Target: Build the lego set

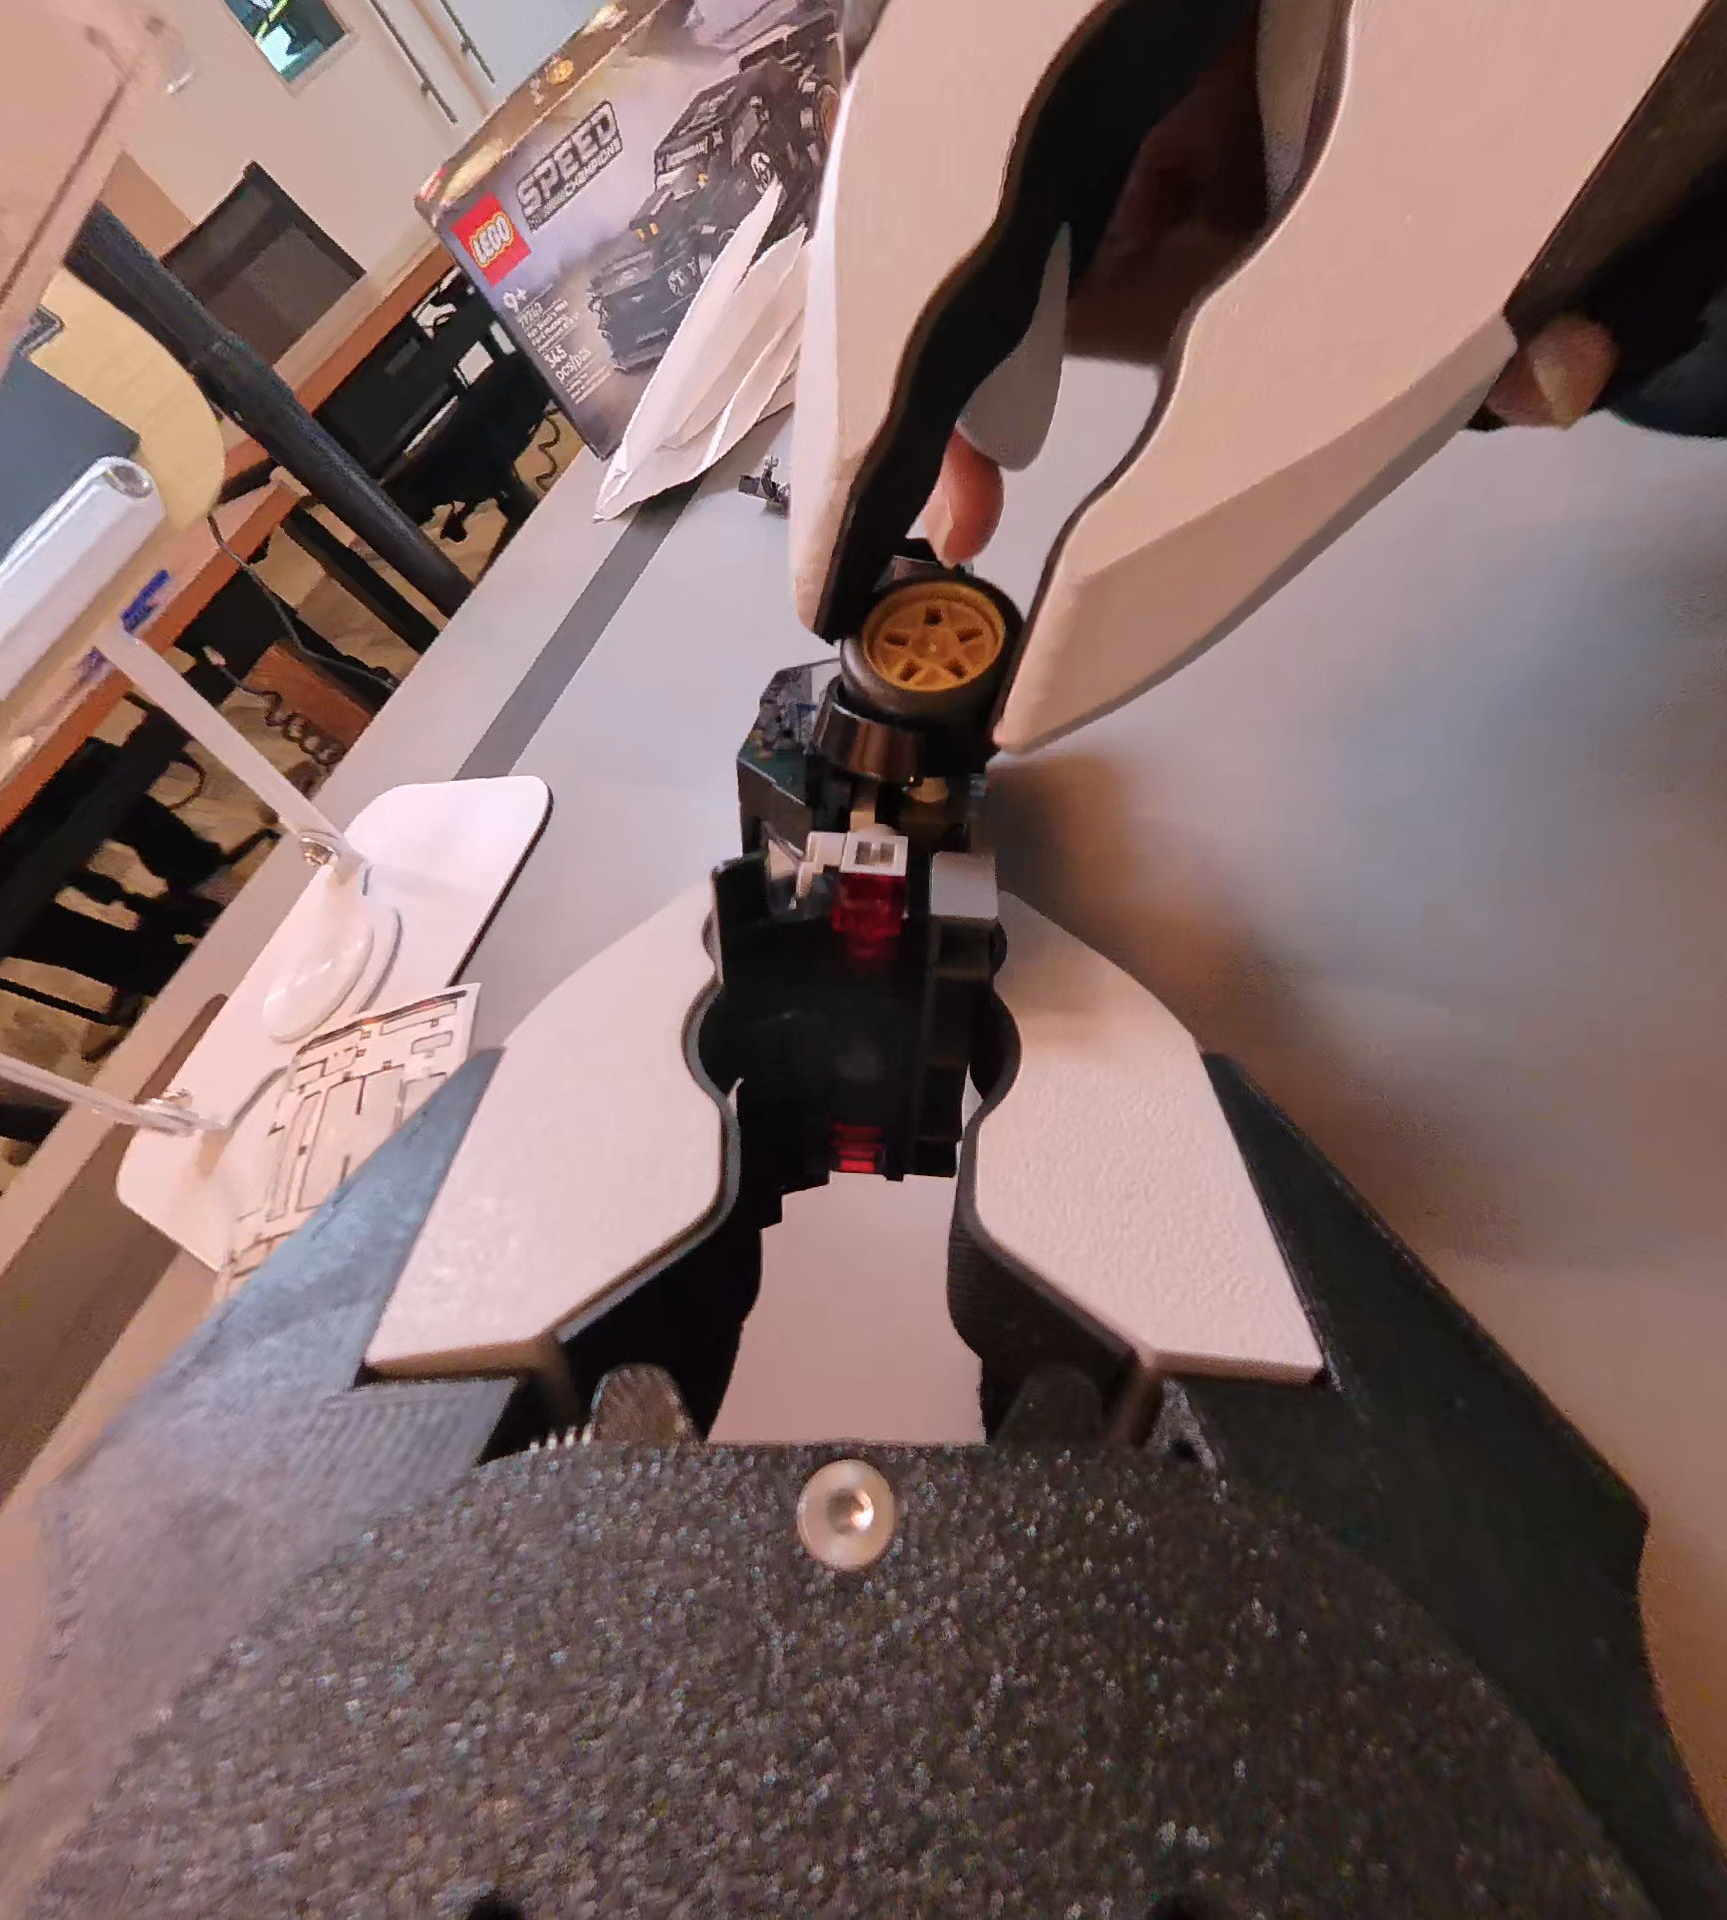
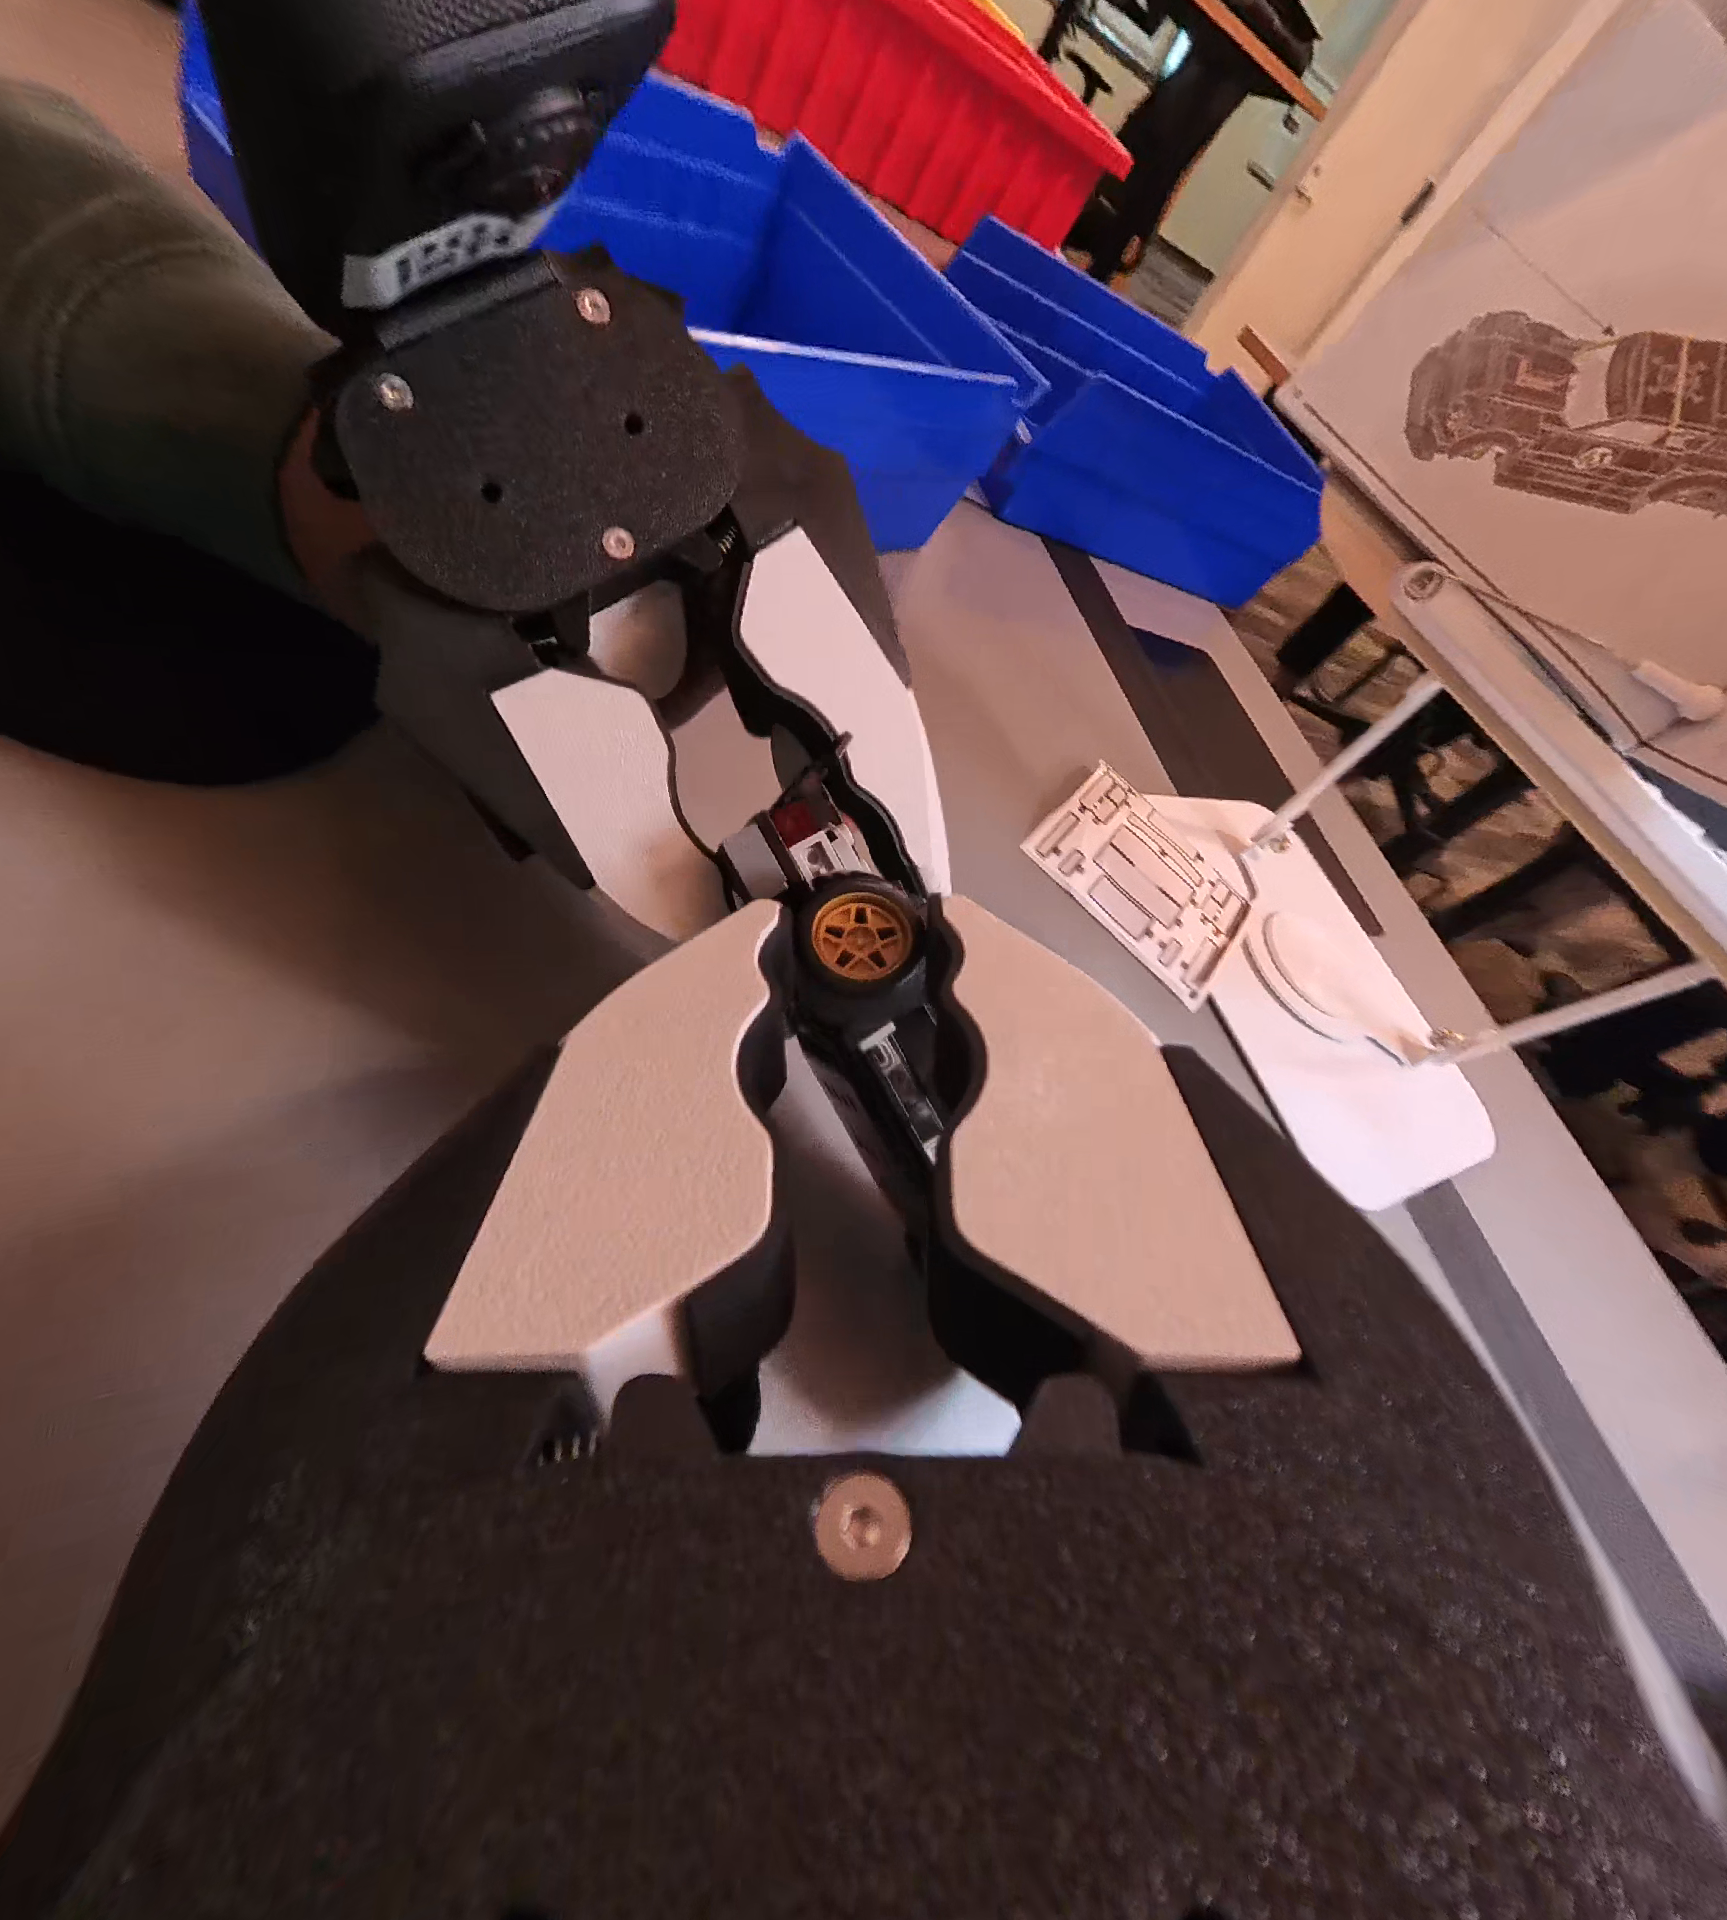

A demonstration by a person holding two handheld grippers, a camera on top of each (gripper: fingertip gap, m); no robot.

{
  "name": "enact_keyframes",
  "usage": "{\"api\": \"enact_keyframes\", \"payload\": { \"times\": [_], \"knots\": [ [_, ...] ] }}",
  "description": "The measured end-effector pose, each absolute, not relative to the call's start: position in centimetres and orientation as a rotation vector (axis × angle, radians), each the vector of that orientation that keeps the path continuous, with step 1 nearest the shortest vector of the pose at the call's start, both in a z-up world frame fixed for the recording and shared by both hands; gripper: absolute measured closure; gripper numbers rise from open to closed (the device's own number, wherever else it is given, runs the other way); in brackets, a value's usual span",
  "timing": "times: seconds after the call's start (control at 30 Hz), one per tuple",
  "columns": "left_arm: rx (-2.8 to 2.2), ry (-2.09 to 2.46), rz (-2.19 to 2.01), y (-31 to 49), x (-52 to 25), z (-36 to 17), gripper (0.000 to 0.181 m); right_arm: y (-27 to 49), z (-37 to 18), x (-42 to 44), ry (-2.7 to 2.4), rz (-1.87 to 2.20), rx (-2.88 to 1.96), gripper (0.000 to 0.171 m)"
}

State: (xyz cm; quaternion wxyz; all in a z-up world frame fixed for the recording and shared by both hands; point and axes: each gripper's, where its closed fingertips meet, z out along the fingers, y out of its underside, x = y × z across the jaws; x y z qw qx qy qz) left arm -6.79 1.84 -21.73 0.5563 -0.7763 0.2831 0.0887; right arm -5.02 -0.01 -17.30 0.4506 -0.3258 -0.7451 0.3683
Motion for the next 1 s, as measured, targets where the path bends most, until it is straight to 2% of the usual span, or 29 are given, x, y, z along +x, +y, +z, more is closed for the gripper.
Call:
{"api": "enact_keyframes", "payload": {
  "times": [0.27,0.3,0.33,0.5,0.77,0.83,0.9,1.0],
  "knots": [
    [-1.868,0.529,0.056,1.9,-7.5,-21.5,0.139,0.1,-16.0,-6.3,-1.763,1.232,-0.88,0.15],
    [-1.877,0.511,0.042,2.0,-7.6,-21.6,0.139,0.2,-15.5,-6.4,-1.718,1.295,-0.901,0.167],
    [-1.878,0.499,0.026,2.0,-7.7,-21.5,0.14,0.5,-15.3,-6.5,-1.675,1.322,-0.92,0.171],
    [-1.9,0.46,-0.017,2.0,-8.1,-21.9,0.14,0.7,-16.3,-6.9,-1.728,1.171,-0.893,0.161],
    [-1.934,0.396,-0.076,2.0,-8.7,-22.2,0.14,2.0,-16.8,-6.7,-1.779,0.966,-0.863,0.159],
    [-1.94,0.402,-0.068,2.0,-8.8,-22.3,0.14,1.8,-17.5,-4.9,-1.922,0.951,-0.875,0.159],
    [-1.948,0.408,-0.058,1.9,-8.9,-22.5,0.14,3.0,-19.2,-1.7,-2.078,0.871,-0.957,0.148],
    [-1.952,0.419,-0.05,1.8,-9.0,-22.6,0.14,7.5,-21.0,4.2,-2.077,0.806,-1.162,0.147]
  ]
}}
